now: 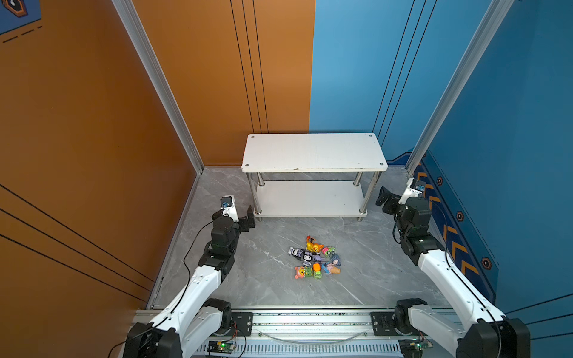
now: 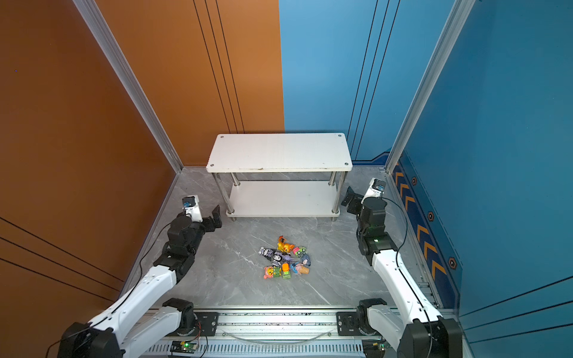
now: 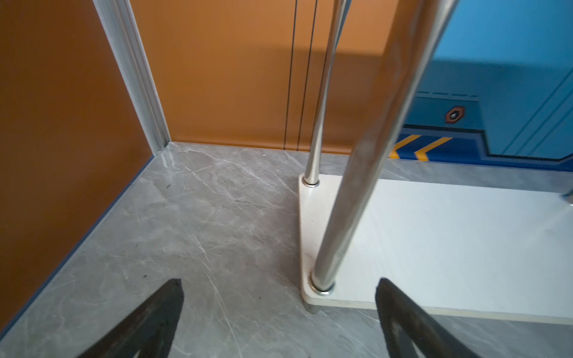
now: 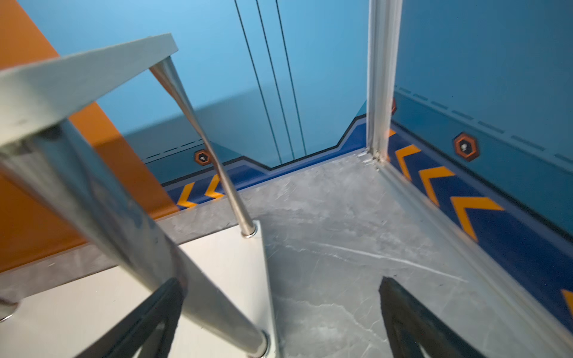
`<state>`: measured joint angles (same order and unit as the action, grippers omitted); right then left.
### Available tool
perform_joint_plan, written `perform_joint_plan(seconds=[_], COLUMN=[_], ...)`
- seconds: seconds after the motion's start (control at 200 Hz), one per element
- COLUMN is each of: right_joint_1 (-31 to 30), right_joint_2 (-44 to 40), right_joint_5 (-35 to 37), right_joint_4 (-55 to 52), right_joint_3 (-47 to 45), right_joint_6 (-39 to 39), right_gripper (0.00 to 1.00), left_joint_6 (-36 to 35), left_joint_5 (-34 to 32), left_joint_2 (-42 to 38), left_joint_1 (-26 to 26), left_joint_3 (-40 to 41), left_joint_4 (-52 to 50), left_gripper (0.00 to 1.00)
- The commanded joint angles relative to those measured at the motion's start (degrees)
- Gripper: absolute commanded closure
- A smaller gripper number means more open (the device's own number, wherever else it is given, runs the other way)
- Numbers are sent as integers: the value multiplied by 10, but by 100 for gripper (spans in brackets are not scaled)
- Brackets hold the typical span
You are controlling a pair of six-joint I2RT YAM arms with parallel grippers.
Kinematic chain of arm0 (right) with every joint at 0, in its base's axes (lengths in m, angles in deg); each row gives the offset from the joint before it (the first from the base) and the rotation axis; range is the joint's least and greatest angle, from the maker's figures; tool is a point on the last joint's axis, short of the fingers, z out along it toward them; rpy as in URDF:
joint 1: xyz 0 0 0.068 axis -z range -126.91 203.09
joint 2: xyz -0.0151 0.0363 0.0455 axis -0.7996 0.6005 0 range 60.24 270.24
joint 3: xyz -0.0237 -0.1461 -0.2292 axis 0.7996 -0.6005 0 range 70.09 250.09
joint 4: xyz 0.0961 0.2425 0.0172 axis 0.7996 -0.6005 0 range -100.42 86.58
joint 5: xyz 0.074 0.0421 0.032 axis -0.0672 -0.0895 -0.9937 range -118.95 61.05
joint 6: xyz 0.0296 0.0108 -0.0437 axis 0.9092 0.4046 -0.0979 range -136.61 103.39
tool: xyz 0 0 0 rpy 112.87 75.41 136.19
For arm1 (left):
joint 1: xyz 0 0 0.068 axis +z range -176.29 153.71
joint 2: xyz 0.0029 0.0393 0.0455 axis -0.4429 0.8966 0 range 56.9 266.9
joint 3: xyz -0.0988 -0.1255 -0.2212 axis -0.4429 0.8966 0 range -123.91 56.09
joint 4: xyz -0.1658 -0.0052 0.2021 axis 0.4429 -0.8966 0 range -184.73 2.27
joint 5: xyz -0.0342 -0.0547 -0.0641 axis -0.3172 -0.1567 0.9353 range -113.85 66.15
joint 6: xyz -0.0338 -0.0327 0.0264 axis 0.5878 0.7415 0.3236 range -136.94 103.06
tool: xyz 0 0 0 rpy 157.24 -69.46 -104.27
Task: Organize plastic toys on shelves
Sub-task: Pick up the plastic toy from the center of the table.
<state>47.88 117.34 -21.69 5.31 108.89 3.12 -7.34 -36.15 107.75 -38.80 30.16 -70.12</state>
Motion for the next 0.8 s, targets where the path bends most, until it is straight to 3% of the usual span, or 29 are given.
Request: perform_joint_plan(seconds=[0.0,0.095,0.195,0.29,0.526,0.656,0.796], right_joint_1=[-10,-59,-122,-151,-151,-148,-147], right_joint_2=[-22,-26,-34,-44,-64,-68,-67], right_joint_5=[-115,-122,-104,-75,-41,-36,-46], right_joint_4=[-103,-163,-192,-199,-204,-196,-188], right_joint_3=[-14,-1,-9,-23,-38,-46,-51], right_joint_6=[43,13,-16,-25,-39,-39,-38], right_gripper=[0,1,2,1,0,0,0], left_joint_6=[53,61,51,32,-20,-53,-86], left_joint_5=[54,91,124,102,35,65,128], left_joint_2=[-52,-79,-55,13,227,303,352], left_joint_1=[-25,-67,-146,-230,-395,-403,-367], left_joint_3=[-9,-5,-28,-89,-265,-296,-313], left_joint_4=[-105,-120,-139,-210,-380,-385,-373], left_gripper=[2,2,2,2,2,0,10])
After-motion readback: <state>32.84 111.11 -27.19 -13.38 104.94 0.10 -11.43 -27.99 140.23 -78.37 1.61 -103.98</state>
